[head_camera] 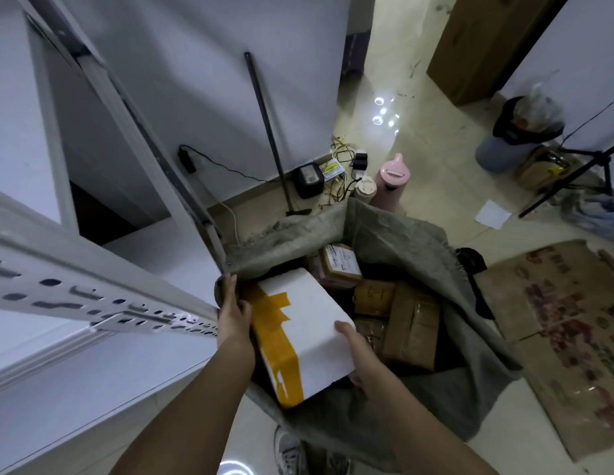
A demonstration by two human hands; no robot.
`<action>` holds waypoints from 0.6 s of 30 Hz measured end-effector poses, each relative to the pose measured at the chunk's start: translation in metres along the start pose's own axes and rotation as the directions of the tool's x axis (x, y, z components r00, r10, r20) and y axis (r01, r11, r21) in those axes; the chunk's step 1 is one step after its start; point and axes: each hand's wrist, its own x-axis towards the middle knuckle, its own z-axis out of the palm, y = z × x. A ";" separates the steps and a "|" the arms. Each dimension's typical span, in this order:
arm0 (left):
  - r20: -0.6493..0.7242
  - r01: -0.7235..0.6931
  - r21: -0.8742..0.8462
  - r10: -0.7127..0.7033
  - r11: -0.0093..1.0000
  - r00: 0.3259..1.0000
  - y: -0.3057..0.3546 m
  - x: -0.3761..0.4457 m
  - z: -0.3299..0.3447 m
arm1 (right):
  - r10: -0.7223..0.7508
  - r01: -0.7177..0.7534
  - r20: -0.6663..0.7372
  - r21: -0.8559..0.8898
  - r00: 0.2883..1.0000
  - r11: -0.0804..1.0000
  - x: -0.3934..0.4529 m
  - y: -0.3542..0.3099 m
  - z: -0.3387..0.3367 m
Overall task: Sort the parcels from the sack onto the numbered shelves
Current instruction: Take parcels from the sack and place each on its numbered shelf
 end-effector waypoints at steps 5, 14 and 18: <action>-0.086 -0.023 -0.207 0.005 0.978 0.996 0.008 -0.020 0.002 | 0.111 -0.102 -0.087 0.100 0.990 0.990 -0.023 -0.007 -0.057; -0.188 -0.116 -0.868 -0.103 0.482 0.977 -0.012 -0.083 -0.037 | 0.042 -0.055 0.074 0.195 0.996 0.979 -0.095 -0.012 -0.109; 0.087 -0.002 -0.957 -0.294 -0.292 0.952 -0.024 -0.109 -0.057 | -0.021 -0.001 0.095 0.224 0.995 0.975 -0.130 -0.021 -0.127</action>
